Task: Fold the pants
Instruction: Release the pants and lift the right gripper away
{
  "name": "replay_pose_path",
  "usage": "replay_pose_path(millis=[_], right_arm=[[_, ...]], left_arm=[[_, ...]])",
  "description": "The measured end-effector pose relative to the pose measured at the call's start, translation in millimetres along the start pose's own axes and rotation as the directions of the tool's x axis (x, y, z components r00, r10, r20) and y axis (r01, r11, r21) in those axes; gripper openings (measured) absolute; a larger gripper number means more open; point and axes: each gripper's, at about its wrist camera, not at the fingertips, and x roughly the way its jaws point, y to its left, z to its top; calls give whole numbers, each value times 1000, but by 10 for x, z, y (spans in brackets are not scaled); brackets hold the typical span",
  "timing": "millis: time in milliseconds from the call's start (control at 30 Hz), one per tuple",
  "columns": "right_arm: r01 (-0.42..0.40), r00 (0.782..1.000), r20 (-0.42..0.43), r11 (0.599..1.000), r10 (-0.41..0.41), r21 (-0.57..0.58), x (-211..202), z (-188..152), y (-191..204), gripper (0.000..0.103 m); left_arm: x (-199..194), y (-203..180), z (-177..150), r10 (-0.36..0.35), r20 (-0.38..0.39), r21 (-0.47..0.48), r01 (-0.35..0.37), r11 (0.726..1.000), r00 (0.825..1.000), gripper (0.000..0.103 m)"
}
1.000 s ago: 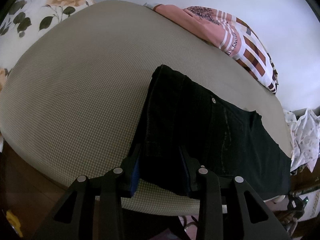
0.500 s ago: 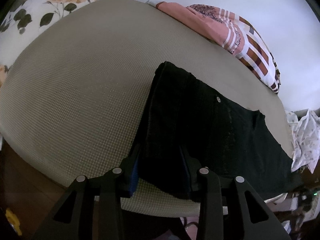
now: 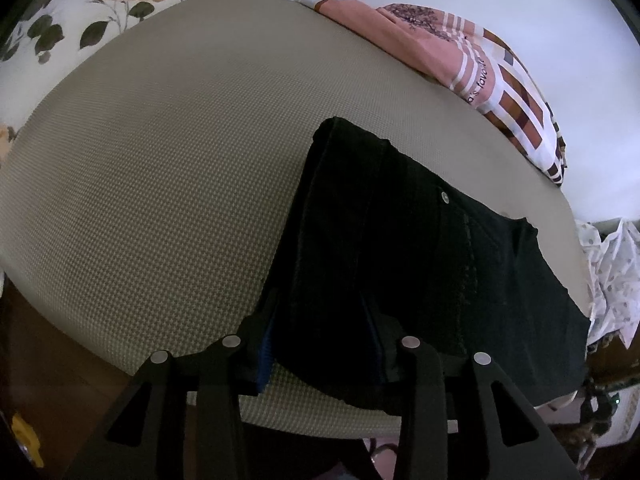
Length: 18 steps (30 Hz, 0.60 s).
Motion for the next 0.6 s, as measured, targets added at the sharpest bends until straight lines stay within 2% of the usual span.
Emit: replay_pose_path(millis=[67,133,300,333,400,467,533,600], right_arm=[[-31,999,-34,1000,30,-6,53,7,39,11],[-18,998,-66,1000,17,-19,138,-16,92,16],[-39,996,-86,999,38,-4,202,-81,101,18],[-44,996,-81,999,44,4,195,-96,95,18],[-64,998,-4,998,64,16,56,-98,59,20],[-37,998,49,999,36,33,-71,-100,-20,24],[-8,998,64,1000,6,29,-122,-107,-54,24],[-19,998,66,1000,19,-6,-130,-106,21,24]], left_arm=[[1,-3,0,-1,0,-1,1,1000,1000,39],[1,-2,0,-2,-1,-3,2,1000,1000,39],[3,-7,-5,-2,-1,-3,2,1000,1000,40],[2,-7,-7,-3,-1,-5,3,1000,1000,41],[0,4,-13,-5,-1,-8,5,1000,1000,41],[8,12,-22,-7,1,-7,7,1000,1000,41],[15,9,-22,-4,3,-1,4,1000,1000,42],[14,12,-18,-2,6,1,2,1000,1000,42]])
